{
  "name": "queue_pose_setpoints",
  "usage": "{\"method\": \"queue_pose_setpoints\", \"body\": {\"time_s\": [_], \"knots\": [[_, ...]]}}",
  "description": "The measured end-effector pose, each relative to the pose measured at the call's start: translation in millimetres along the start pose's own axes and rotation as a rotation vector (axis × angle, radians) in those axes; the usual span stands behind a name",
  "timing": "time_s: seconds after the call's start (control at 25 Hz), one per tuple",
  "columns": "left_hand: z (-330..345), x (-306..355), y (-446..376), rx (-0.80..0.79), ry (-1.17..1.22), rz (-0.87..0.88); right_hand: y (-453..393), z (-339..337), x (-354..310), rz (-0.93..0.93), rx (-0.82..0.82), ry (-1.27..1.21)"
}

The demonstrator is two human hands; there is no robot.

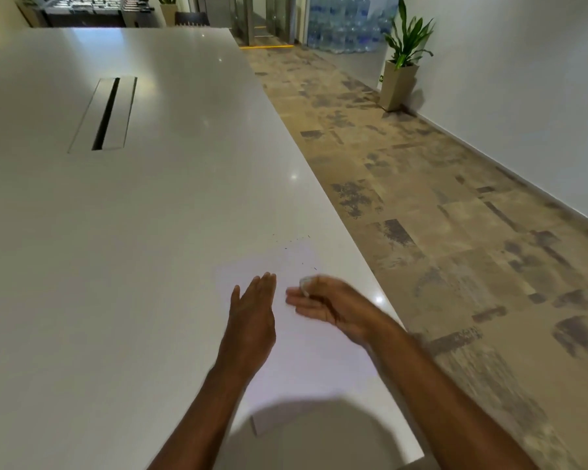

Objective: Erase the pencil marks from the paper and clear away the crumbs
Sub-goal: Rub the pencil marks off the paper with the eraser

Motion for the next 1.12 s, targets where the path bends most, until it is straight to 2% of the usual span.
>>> {"method": "queue_pose_setpoints", "body": {"time_s": [0.08,0.16,0.24,0.4,0.48,0.64,0.72,0.8,0.88,1.04,1.12], "knots": [[0.7,1.8,-0.9,0.005,-0.037,0.015,-18.7,-33.4,-36.2,-0.075,0.129,-0.138],[1.4,2.9,-0.8,0.004,-0.047,0.012,-19.3,-51.6,-57.7,-0.149,0.19,-0.225],[1.3,2.9,-0.9,0.007,-0.065,0.006,0.6,-50.1,-45.8,-0.175,0.149,-0.218],[5.9,6.0,-2.6,-0.009,-0.135,0.006,41.8,-20.8,11.6,-0.005,-0.051,0.024],[7.4,6.0,-3.4,-0.02,-0.167,0.008,25.2,-35.7,3.4,0.004,0.014,0.088],[4.0,8.5,-2.9,-0.013,-0.184,0.018,-22.9,-53.1,-53.6,-0.16,0.18,-0.071],[3.9,10.3,-2.5,-0.005,-0.177,0.016,-31.9,-24.2,-53.3,-0.195,0.121,-0.085],[3.6,10.3,-2.7,0.001,-0.168,0.01,-36.1,14.1,-37.4,-0.14,-0.007,-0.025],[4.1,8.2,-3.7,0.005,-0.169,0.001,-49.6,16.4,-31.5,-0.104,-0.041,-0.032],[1.9,11.0,-1.6,0.036,-0.191,0.043,-69.9,-38.7,-71.3,-0.214,0.182,-0.161],[1.1,11.9,-2.0,0.046,-0.2,0.046,-72.2,-36.4,-72.5,-0.239,0.183,-0.176]]}}
Point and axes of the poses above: each hand's wrist, its own y-axis away from the middle knuckle, its own z-axis out of the palm, x = y × z, the point moved 10 cm from there along -y, towards the middle knuckle, and after that the axes turned 6 degrees about -x, right-handed, at the moved point
